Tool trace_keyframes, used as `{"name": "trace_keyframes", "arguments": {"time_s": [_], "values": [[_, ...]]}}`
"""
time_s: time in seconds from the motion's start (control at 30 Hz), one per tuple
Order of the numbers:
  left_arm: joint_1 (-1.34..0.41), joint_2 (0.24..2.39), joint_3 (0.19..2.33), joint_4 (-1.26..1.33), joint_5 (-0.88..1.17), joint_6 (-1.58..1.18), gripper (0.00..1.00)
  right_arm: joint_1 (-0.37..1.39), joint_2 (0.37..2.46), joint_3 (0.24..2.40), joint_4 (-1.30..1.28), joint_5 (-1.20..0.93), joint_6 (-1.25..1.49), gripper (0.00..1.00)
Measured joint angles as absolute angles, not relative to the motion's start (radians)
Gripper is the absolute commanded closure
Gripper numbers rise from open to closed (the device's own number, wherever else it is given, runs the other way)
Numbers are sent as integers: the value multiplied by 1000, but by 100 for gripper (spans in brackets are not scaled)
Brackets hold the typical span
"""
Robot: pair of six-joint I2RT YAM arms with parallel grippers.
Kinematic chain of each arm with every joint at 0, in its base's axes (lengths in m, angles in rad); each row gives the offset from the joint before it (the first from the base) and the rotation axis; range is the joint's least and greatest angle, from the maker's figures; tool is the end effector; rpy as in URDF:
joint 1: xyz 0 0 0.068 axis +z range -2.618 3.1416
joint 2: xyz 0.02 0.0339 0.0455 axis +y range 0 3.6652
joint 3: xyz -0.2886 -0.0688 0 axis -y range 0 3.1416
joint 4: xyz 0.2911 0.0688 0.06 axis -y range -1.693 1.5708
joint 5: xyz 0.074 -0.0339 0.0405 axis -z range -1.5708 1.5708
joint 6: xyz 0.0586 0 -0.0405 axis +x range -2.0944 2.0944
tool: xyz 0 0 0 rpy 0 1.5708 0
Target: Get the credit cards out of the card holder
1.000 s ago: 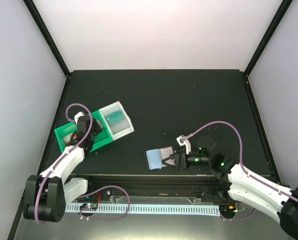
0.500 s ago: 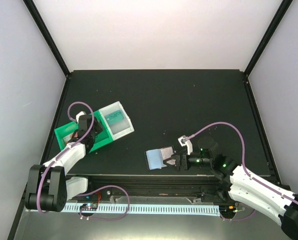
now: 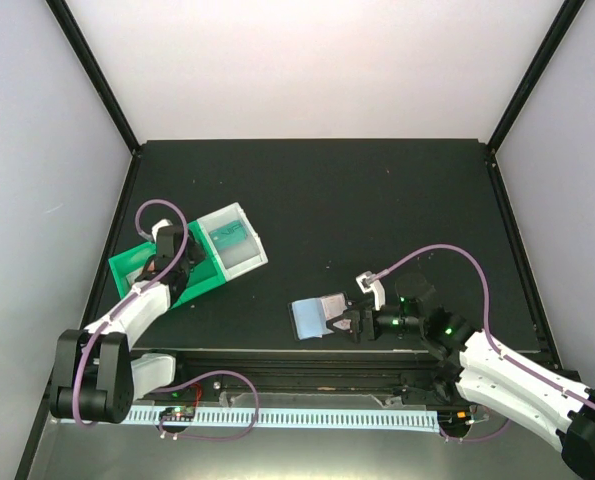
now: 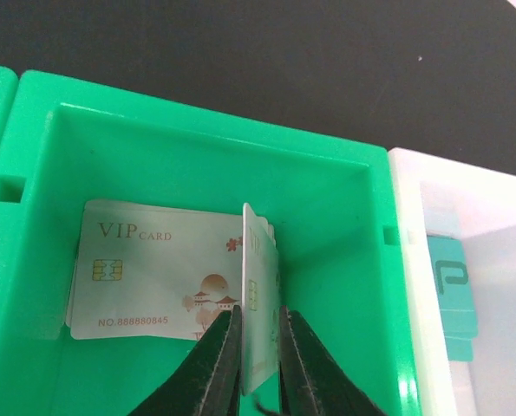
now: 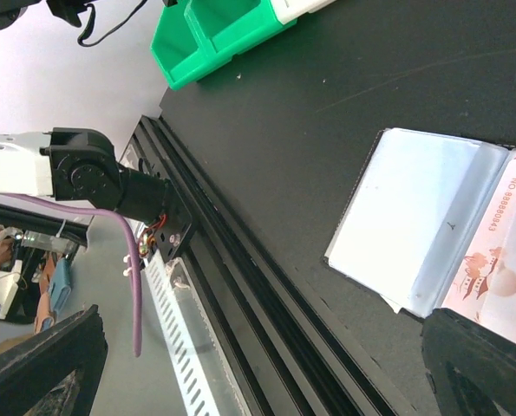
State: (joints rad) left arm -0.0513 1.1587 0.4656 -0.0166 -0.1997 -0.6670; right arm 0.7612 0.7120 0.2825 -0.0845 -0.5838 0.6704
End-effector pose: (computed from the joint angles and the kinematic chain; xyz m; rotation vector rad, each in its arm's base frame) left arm 0.2666 -0.0020 0.1525 -0.7859 2.1276 -0.1533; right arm 0.1212 0.1601 0.1750 -0.5097 2.2897 1.4090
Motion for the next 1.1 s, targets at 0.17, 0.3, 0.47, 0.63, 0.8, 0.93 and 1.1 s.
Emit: {"name": "trace_keyframes", "arguments": {"time_s": [0.17, 0.3, 0.47, 0.63, 0.8, 0.93, 1.1], "values": [[-51, 1133, 476, -46, -208, -662, 74, 761, 712, 282, -89, -583, 670, 0], [-51, 1105, 494, -75, -212, -656, 67, 761, 712, 282, -91, -582, 669, 0], [-51, 1096, 526, -109, -213, -639, 50, 761, 711, 282, -94, -579, 668, 0], [-51, 1065, 539, -160, -208, -628, 24, 761, 699, 282, -97, -577, 668, 0], [-51, 1029, 587, -262, -132, -614, 1, 761, 674, 283, -129, -559, 672, 0], [-52, 997, 620, -318, -28, -603, 1, 761, 626, 284, -165, -531, 680, 0], [-52, 945, 620, -387, 108, -580, 1, 761, 607, 284, -187, -497, 683, 3]]}}
